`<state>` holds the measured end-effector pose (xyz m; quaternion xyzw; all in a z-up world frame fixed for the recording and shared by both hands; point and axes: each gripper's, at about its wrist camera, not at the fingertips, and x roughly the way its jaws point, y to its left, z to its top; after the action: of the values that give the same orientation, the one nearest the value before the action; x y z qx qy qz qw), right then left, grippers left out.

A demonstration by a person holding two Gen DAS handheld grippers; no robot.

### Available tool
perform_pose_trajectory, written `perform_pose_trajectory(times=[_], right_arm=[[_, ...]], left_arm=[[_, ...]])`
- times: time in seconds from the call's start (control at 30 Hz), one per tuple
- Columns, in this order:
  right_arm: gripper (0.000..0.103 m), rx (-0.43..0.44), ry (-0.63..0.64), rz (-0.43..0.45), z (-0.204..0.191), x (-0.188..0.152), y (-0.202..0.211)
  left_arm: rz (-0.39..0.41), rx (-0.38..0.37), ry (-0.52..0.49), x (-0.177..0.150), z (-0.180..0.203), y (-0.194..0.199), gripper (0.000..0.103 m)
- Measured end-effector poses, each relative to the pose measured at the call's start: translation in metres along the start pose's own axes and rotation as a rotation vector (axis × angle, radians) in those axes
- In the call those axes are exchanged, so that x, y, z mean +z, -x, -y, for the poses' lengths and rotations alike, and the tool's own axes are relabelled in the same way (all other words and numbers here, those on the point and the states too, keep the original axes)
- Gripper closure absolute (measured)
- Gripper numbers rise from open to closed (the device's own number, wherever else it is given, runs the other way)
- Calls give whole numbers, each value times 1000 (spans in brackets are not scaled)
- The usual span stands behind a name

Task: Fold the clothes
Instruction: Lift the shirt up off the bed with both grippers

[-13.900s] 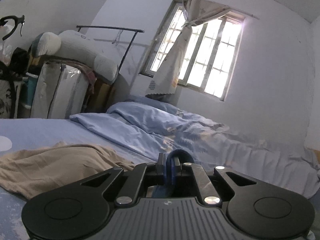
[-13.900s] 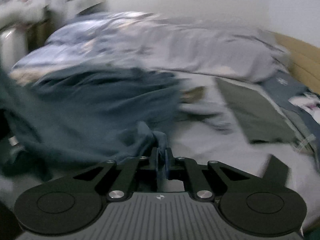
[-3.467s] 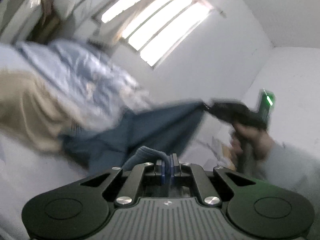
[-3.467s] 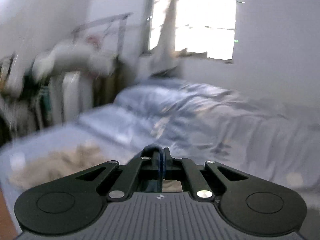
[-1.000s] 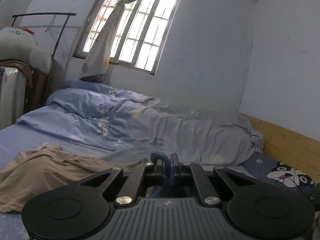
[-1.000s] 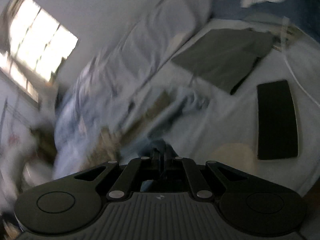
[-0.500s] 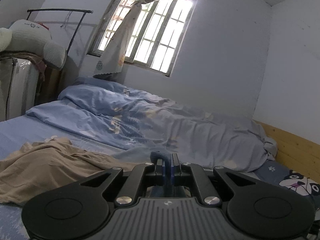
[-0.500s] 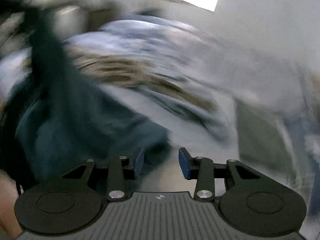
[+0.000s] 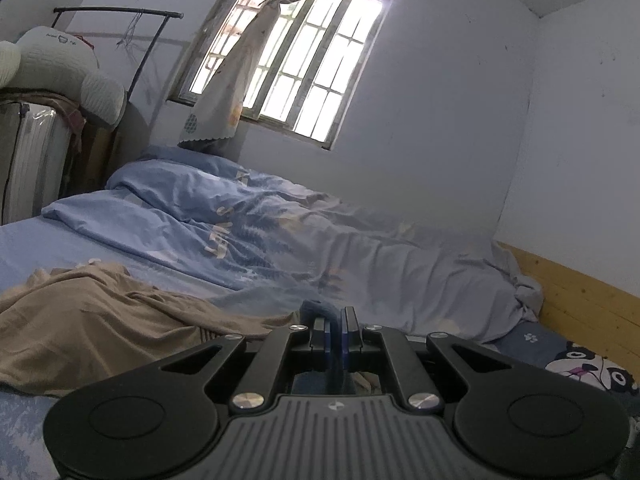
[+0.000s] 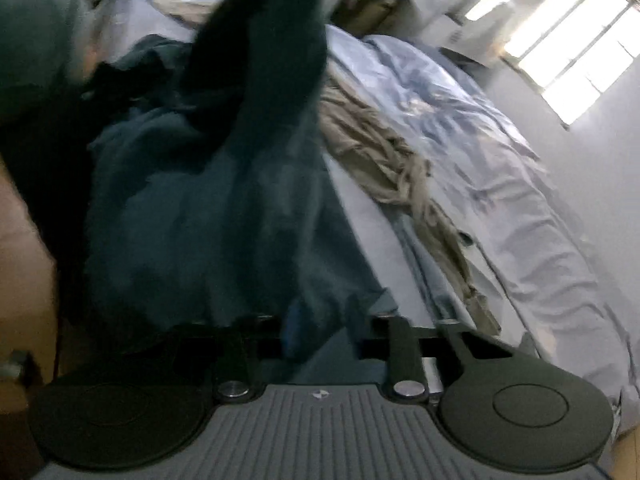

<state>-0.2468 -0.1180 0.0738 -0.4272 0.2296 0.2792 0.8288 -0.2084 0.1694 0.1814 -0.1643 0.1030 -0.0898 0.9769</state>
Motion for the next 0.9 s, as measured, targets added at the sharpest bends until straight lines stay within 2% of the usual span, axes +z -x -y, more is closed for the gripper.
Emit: perform_pose_trajectory(times=[0.1, 0.17, 0.23, 0.33, 0.37, 0.4, 0.5, 0.57, 0.67, 0.8, 0.9], right_arm=[[99, 15, -14, -48, 1, 1, -20], [103, -34, 23, -78, 1, -2, -30], [103, -119, 12, -115, 13, -7, -35], [103, -263, -85, -211, 50, -27, -35], [103, -286, -117, -240, 62, -36, -33], [103, -277, -140, -245, 71, -44, -29], [103, -183, -109, -152, 74, -57, 3], [103, -88, -1, -87, 61, -54, 24], [103, 45, 280, -48, 28, -46, 43], [103, 125, 691, -55, -11, -45, 47], [88, 158, 880, -54, -22, -42, 46]], left_arm=[[1, 5, 16, 0, -6, 1, 101], [12, 13, 29, 1, -10, 3, 101], [30, 24, 45, 3, -13, 7, 101], [65, 35, 64, 7, -15, 12, 101], [71, 29, 69, 8, -16, 14, 101], [75, 24, 71, 9, -16, 14, 101], [71, 12, 67, 9, -13, 12, 101], [65, 8, 69, 7, -13, 9, 101], [57, 3, 77, 4, -13, 5, 101], [43, -8, 91, -2, -14, 1, 101], [34, -17, 105, -7, -16, -1, 101]])
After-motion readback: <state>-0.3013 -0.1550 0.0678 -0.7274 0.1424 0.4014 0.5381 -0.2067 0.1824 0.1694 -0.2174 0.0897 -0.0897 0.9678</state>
